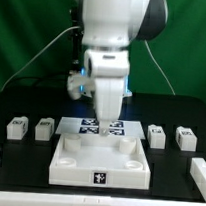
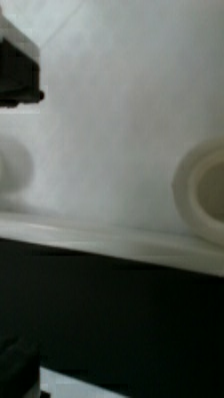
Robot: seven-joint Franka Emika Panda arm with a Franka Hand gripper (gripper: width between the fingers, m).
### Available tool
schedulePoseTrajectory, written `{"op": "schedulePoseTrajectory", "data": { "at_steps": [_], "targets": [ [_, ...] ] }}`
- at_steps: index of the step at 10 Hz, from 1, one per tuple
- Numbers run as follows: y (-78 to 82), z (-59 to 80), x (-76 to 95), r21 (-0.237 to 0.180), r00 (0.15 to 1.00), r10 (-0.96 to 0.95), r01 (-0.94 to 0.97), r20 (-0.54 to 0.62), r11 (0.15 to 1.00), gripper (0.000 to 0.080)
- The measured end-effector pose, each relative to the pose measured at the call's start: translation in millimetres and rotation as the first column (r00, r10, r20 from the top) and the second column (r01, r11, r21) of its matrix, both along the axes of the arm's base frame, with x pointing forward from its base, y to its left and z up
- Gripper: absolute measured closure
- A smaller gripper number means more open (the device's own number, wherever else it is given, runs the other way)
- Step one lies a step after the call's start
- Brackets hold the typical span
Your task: Assemble one leg
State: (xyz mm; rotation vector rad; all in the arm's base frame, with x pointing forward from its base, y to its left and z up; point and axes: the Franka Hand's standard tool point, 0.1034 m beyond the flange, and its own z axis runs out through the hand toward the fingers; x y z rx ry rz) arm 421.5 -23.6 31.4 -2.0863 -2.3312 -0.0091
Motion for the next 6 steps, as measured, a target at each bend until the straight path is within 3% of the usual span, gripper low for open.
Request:
{"op": "schedulePoseTrajectory", "data": {
  "at_steps": [1, 3, 5, 6],
  "targets": [
    [-4.1, -11.1, 3.2, 0.005, 1.000, -0.015, 0.015, -0.012, 1.000, 0.0150],
    [-4.2, -20.3, 10.4, 0.009, 0.999, -0.044, 0.044, -0.018, 0.999, 0.0150],
    [8.7, -20.8, 14.0, 0.008, 0.996, -0.091, 0.091, -0.017, 0.996, 0.0150],
    [7.0, -21.5, 13.4, 0.008, 0.995, -0.095, 0.095, -0.019, 0.995, 0.0150]
  ]
}}
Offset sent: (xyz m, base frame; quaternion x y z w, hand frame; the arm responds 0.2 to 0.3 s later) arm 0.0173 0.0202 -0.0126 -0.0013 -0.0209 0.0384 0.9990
